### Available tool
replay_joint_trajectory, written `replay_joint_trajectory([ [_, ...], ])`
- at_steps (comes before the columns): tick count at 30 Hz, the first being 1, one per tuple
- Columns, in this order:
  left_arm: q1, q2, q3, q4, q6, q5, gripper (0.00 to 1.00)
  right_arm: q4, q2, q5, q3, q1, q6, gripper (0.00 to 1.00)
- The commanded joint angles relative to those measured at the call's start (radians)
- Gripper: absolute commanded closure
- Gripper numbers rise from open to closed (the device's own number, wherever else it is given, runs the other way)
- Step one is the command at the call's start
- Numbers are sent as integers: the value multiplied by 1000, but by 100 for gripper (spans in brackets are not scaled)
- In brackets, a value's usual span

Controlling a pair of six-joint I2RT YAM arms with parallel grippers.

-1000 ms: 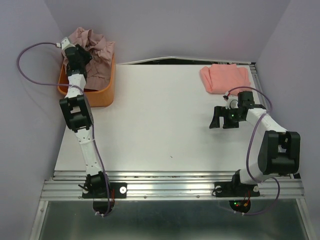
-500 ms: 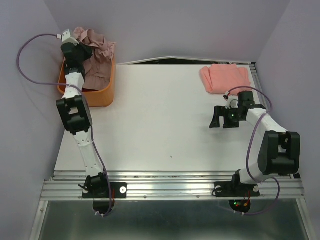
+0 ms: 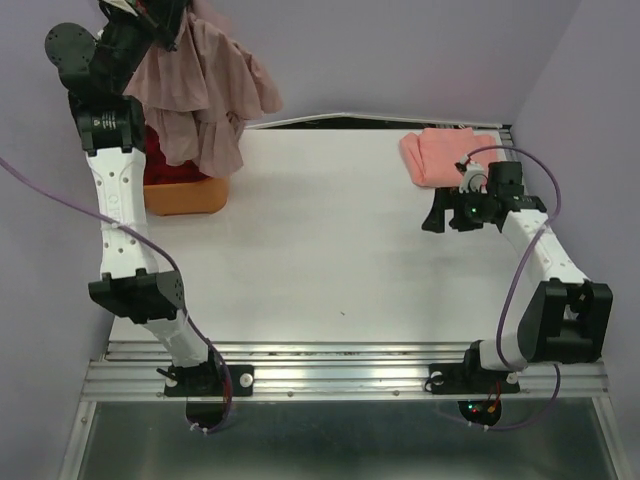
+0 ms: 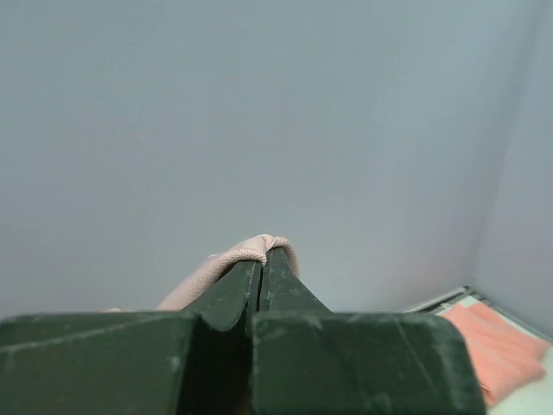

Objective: Fold and stack the skirts
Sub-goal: Grab the skirt from the pile, then move the skirt to the center of the board

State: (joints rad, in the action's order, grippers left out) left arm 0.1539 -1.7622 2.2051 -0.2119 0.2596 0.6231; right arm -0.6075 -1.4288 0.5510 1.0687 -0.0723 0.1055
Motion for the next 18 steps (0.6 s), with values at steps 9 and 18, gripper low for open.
replay_joint_trajectory([
  [9, -275, 207, -143, -14, 81, 528, 100, 31, 156, -48, 80, -10, 94, 0],
  [18, -494, 222, -689, 662, -619, 341, 100, -80, 150, -89, 76, -96, 342, 0],
])
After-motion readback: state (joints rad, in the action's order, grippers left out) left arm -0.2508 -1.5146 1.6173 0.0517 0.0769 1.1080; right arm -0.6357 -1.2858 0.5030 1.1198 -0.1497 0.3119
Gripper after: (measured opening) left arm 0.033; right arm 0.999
